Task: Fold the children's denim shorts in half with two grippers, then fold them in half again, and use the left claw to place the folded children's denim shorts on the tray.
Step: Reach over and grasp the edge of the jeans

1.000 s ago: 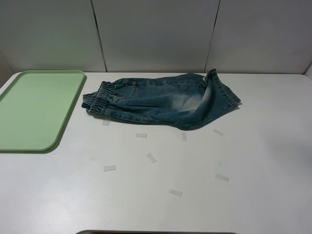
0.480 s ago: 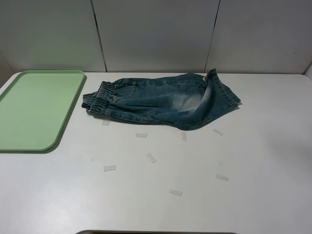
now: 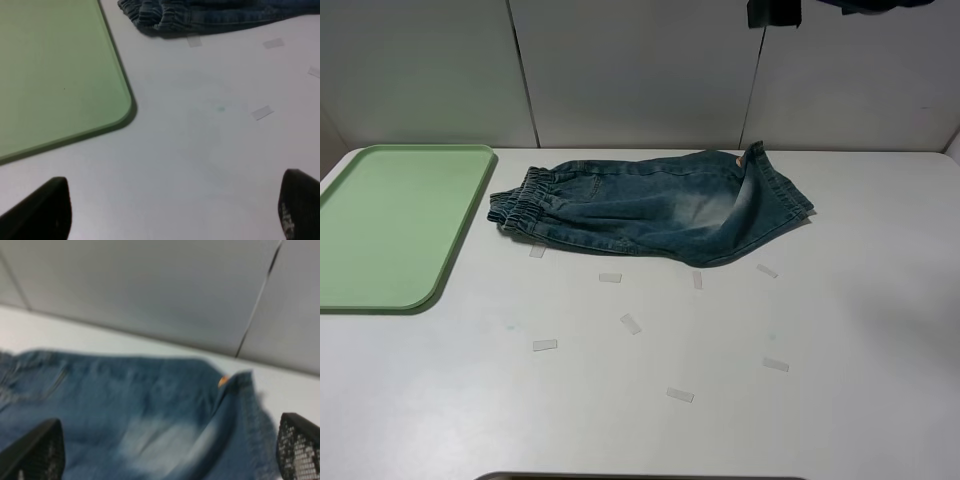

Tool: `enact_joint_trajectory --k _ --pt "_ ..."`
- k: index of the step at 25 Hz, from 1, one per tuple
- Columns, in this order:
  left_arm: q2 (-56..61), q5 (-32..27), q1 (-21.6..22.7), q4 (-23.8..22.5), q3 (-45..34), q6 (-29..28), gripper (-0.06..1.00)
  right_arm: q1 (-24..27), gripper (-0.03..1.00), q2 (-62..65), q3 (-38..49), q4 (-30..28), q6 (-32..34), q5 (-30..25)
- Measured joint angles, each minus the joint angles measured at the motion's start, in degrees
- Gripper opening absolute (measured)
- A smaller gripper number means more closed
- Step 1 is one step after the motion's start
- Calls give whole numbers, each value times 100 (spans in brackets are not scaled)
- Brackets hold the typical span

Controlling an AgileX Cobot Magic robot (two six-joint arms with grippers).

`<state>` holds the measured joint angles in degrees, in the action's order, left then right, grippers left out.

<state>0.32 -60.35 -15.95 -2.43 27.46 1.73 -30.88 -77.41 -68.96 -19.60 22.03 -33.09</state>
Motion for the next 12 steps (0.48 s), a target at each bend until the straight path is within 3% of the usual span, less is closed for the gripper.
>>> enact_joint_trajectory --k 4,12 --pt "0 0 0 0 0 0 82 0 64 0 0 573 -332 -275" --pt "0 0 0 0 0 0 82 0 64 0 0 884 -635 -697"
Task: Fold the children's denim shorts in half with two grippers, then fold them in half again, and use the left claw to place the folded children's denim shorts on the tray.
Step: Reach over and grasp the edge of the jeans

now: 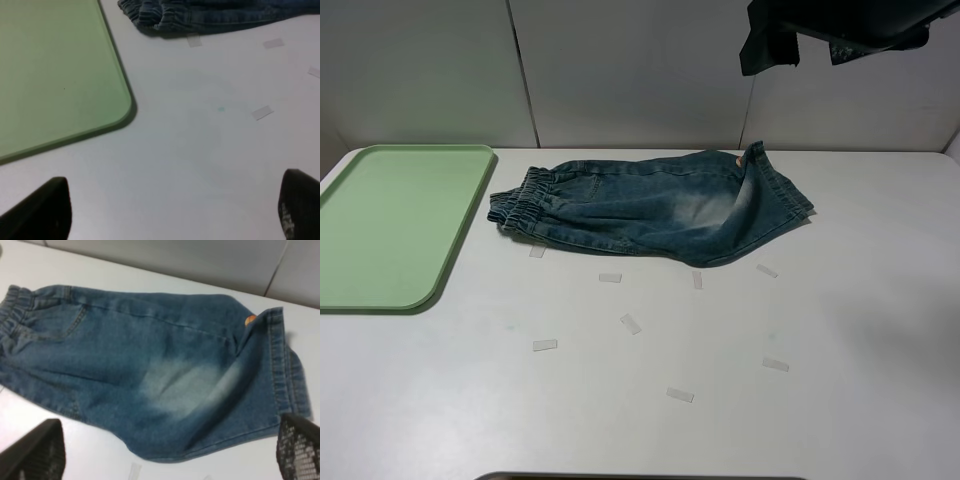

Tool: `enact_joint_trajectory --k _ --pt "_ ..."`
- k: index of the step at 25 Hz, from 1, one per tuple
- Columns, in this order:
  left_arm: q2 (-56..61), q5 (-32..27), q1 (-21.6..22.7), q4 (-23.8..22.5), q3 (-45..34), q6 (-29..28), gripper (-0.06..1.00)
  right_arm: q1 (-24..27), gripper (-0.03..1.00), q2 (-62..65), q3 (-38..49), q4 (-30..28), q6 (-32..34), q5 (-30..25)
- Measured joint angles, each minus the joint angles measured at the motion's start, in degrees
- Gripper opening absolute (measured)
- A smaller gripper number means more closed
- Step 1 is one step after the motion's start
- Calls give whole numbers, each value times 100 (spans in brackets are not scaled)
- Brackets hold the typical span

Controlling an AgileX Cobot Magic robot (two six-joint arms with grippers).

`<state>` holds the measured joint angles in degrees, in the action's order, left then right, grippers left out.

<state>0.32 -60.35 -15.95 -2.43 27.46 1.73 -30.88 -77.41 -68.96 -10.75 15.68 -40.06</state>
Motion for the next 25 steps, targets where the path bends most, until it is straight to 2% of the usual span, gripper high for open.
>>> enact_joint_trajectory --k 3,7,13,19,22,25 --pt "0 0 0 0 0 0 82 80 60 -25 0 551 -382 11" --pt "0 0 0 0 0 0 82 539 57 -337 0 1568 -1307 37" --pt "0 0 0 0 0 0 82 1109 57 -1183 -2 2418 -2262 177" --pt "0 0 0 0 0 0 82 1596 57 -2028 -2 2587 -2981 761" --pt "0 0 0 0 0 0 82 1818 57 -2336 -51 2598 -3105 1146" --pt "0 0 0 0 0 0 82 2016 57 -2732 -346 2599 -3139 1306"
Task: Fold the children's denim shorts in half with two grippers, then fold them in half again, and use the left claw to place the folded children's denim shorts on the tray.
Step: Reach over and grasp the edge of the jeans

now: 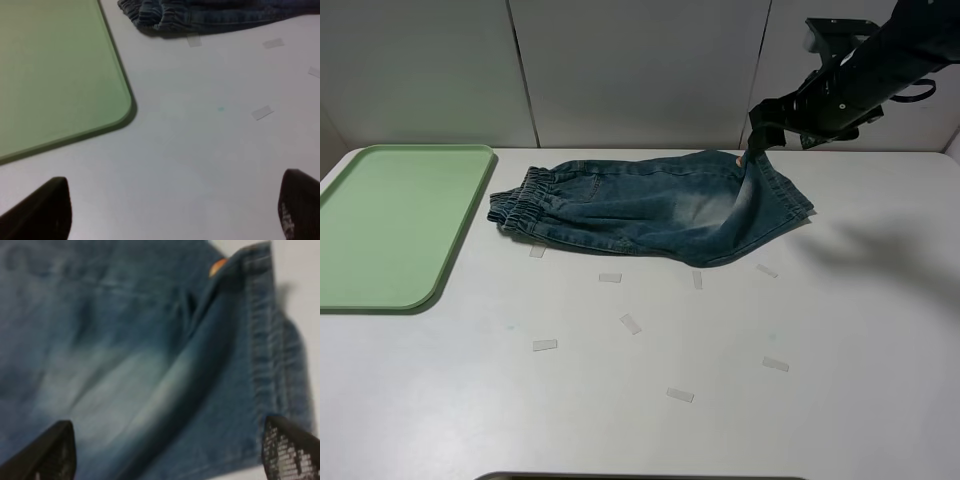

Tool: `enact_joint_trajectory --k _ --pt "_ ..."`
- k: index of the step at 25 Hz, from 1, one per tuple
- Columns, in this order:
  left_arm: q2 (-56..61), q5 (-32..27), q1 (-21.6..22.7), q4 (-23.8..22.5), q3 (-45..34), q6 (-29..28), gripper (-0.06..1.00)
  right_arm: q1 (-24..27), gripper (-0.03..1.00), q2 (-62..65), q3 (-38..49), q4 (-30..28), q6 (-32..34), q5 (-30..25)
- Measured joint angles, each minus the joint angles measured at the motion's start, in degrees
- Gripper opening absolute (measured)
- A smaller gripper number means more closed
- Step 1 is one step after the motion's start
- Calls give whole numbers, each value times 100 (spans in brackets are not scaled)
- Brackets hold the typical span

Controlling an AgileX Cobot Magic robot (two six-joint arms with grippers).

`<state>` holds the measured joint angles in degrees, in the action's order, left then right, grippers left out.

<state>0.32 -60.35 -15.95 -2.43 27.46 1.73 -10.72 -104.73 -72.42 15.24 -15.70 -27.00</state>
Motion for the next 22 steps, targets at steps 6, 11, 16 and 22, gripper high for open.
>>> enact_joint_trajectory --k 6,11,16,22 --pt "0 0 0 0 0 0 82 165 57 -974 -899 0 -27 -96" --pt "0 0 0 0 0 0 82 196 57 -1708 -1416 -302 -110 -140" --pt "0 0 0 0 0 0 82 298 57 -2131 -1459 -626 -184 -39" --pt "0 0 0 0 0 0 82 360 57 -2380 -1469 -800 -189 161"
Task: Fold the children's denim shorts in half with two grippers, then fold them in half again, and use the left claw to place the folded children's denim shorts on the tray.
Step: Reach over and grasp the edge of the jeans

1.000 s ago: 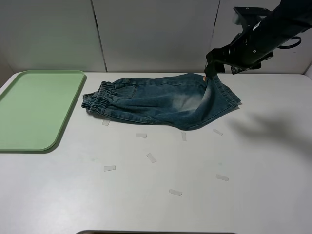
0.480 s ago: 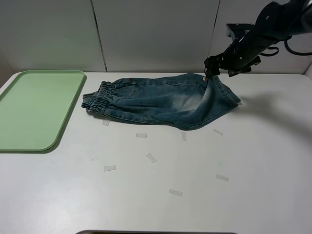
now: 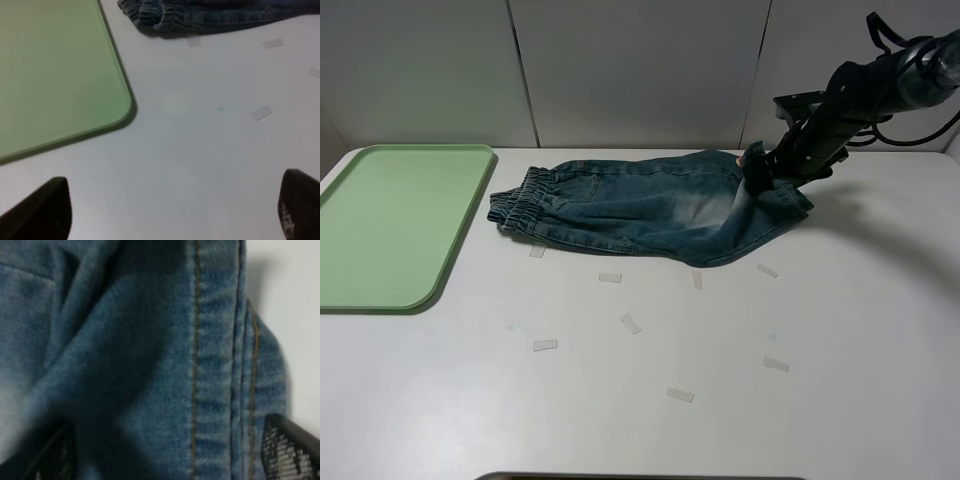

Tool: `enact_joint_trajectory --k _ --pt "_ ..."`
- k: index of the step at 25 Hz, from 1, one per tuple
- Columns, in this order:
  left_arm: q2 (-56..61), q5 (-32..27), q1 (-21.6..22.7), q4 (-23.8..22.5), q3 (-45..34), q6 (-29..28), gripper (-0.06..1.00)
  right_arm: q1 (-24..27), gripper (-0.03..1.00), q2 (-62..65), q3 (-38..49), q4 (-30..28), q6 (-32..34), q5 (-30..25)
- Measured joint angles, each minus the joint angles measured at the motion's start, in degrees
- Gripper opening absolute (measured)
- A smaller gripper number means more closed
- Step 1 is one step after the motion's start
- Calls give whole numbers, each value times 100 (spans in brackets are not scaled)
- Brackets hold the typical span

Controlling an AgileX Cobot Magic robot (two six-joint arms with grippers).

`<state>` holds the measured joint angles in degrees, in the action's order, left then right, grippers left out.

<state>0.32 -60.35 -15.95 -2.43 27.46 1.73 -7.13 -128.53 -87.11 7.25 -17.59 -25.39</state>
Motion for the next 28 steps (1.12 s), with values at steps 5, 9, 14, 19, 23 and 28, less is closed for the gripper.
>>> enact_joint_trajectory --k 5,9,14,19,23,28 --pt "0 0 0 0 0 0 82 53 57 -60 -7 -456 -5 287" --pt "0 0 0 0 0 0 82 121 57 -86 -14 -574 0 374" --pt "0 0 0 0 0 0 82 152 57 -260 -26 -358 144 307" --pt "0 0 0 0 0 0 82 152 57 -279 -37 -22 342 264" --pt "0 0 0 0 0 0 82 145 53 -284 -37 289 429 174" --pt "0 0 0 0 0 0 82 50 18 -284 -49 354 582 40"
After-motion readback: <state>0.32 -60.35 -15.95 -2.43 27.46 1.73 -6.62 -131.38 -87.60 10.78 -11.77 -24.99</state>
